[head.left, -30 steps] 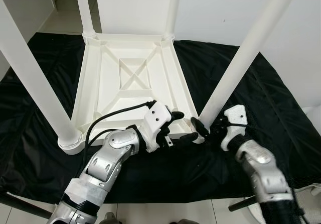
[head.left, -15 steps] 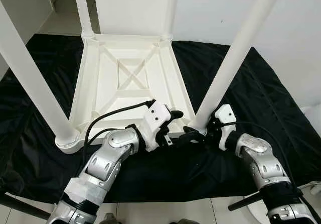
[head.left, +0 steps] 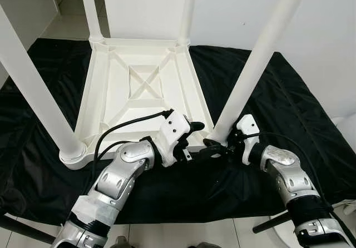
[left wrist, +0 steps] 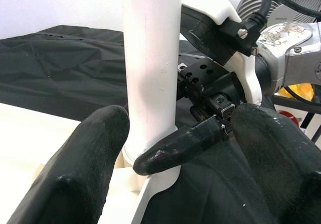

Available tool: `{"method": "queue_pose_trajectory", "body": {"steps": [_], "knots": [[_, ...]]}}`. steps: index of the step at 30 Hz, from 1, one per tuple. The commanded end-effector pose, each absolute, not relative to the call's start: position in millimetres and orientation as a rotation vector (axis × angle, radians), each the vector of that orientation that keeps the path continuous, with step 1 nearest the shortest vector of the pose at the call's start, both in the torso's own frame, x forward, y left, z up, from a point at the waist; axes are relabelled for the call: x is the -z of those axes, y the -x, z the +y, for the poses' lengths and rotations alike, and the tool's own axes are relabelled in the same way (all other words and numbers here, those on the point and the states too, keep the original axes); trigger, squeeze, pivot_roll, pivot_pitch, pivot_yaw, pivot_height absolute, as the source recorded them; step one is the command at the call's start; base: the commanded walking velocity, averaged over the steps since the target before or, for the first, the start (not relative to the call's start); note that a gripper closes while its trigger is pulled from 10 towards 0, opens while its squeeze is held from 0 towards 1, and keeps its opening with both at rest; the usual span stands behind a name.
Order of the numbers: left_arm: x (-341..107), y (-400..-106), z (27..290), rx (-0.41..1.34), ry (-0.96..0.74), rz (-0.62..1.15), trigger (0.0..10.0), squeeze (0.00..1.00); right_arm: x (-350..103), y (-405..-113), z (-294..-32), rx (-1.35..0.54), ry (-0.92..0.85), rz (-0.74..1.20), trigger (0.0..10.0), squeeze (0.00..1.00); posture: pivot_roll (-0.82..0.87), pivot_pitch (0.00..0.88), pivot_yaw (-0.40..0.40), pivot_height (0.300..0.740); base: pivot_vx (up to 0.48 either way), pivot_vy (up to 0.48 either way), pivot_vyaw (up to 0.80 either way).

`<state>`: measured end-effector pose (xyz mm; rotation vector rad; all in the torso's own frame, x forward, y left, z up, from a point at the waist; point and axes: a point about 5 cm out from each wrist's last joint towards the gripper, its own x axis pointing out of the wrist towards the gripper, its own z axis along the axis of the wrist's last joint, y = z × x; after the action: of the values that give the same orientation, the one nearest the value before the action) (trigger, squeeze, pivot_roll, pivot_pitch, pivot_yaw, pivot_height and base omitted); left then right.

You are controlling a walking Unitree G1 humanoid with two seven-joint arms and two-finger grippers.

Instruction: Building children table

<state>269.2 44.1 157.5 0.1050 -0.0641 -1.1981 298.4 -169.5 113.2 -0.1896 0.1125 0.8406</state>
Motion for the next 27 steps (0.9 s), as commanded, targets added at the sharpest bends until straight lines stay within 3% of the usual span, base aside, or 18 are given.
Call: {"method": "queue_pose_trajectory", "body": {"steps": [1, 4, 7, 11, 16, 18, 19, 20, 27], "knots": [[-156, -270, 43, 1.206, -0.106, -0.049, 10.0, 0.0, -107, -295, -172, -0.802, 0.165, 0.14, 10.0, 0.0, 0.01, 0.0, -0.053, 0.74, 0.0, 0.0, 0.0], [-155, -269, 43, 1.209, -0.105, -0.046, 10.0, 0.0, -108, -297, -178, -0.64, 0.161, 0.123, 10.0, 0.0, 0.0, 0.0, -0.051, 0.74, 0.0, 0.0, 0.0], [-155, -269, 43, 1.209, -0.105, -0.046, 10.0, 0.0, -108, -297, -178, -0.64, 0.161, 0.123, 10.0, 0.0, 0.0, 0.0, -0.051, 0.74, 0.0, 0.0, 0.0], [-154, -267, 43, 1.215, -0.102, -0.042, 10.0, 0.0, -108, -296, -175, -0.434, 0.129, 0.08, 10.0, 0.0, 0.0, 0.006, -0.049, 0.74, 0.0, 0.0, 0.0], [-154, -267, 43, 1.216, -0.102, -0.041, 10.0, 0.0, -108, -295, -171, -0.385, 0.11, 0.071, 10.0, 0.0, 0.0, 0.007, -0.05, 0.74, 0.0, 0.0, 0.0], [-154, -266, 42, 1.219, -0.103, -0.038, 10.0, 0.0, -104, -296, -156, -0.214, 0.017, 0.079, 10.0, 0.0, 0.0, 0.008, -0.048, 0.74, 0.0, 0.0, 0.0], [-154, -266, 42, 1.219, -0.103, -0.038, 10.0, 0.0, -104, -296, -156, -0.214, 0.017, 0.079, 10.0, 0.0, 0.0, 0.008, -0.048, 0.74, 0.0, 0.0, 0.0], [-154, -266, 42, 1.22, -0.105, -0.037, 10.0, 0.0, -103, -297, -145, -0.059, -0.029, 0.083, 10.0, 0.0, 0.01, 0.008, -0.047, 0.74, 0.0, 0.0, 0.0], [-154, -266, 43, 1.223, -0.108, -0.035, 10.0, 0.0, -104, -298, -130, 0.101, -0.025, 0.075, 10.0, 0.0, 0.01, 0.006, -0.048, 0.74, 0.0, 0.0, 0.0]]}}
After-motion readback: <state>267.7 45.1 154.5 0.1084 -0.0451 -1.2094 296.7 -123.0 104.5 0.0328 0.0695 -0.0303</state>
